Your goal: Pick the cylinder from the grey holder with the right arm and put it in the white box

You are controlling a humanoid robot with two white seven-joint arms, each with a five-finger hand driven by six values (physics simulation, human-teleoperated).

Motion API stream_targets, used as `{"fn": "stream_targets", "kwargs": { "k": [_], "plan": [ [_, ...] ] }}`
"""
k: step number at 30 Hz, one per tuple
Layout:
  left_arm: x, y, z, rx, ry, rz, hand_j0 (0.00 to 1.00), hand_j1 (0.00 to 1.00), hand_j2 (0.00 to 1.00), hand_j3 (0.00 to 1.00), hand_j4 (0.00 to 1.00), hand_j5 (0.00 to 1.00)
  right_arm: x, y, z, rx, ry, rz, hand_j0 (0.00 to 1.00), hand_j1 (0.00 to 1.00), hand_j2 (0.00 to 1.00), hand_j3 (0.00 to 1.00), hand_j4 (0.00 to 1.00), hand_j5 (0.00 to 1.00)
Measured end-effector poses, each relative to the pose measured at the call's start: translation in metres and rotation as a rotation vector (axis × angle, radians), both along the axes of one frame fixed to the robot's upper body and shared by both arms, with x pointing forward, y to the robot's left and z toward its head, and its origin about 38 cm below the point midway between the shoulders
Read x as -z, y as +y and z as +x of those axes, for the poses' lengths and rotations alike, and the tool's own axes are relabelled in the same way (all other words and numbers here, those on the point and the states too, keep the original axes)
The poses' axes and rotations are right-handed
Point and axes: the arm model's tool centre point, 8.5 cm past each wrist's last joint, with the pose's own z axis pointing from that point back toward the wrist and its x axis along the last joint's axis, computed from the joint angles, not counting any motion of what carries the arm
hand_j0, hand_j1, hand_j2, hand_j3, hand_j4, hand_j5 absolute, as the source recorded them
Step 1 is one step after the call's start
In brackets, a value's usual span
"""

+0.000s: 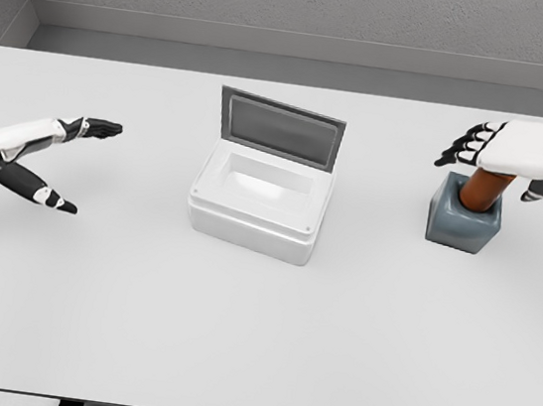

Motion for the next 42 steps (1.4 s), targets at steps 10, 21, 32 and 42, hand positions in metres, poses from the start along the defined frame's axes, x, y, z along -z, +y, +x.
{"fn": "stream_targets", "kwargs": {
  "k": [10, 21, 32, 42],
  "plan": [
    [0.0, 0.0, 0.0, 0.002, -0.003, 0.002, 1.0, 1.0, 1.0, 1.0, 1.0, 1.0, 0.005, -0.003, 0.0, 0.01, 0.012, -0.004, 1.0, 1.0, 1.0, 1.0, 1.0, 1.0],
    [0.0, 0.0, 0.0, 0.003, -0.002, 0.003, 1.0, 1.0, 1.0, 1.0, 1.0, 1.0, 0.011, 0.002, 0.001, -0.001, 0.019, -0.017, 0.38, 0.38, 0.38, 0.38, 0.38, 0.38],
    [0.0, 0.0, 0.0, 0.003, -0.002, 0.003, 1.0, 1.0, 1.0, 1.0, 1.0, 1.0, 0.005, 0.001, 0.002, 0.001, 0.01, -0.014, 0.11, 0.11, 0.11, 0.11, 0.11, 0.11],
    [0.0, 0.0, -0.001, 0.005, -0.002, 0.002, 1.0, 1.0, 1.0, 1.0, 1.0, 1.0, -0.051, 0.063, 0.01, -0.152, -0.13, 0.045, 0.16, 0.16, 0.16, 0.16, 0.16, 0.16]
  ]
}}
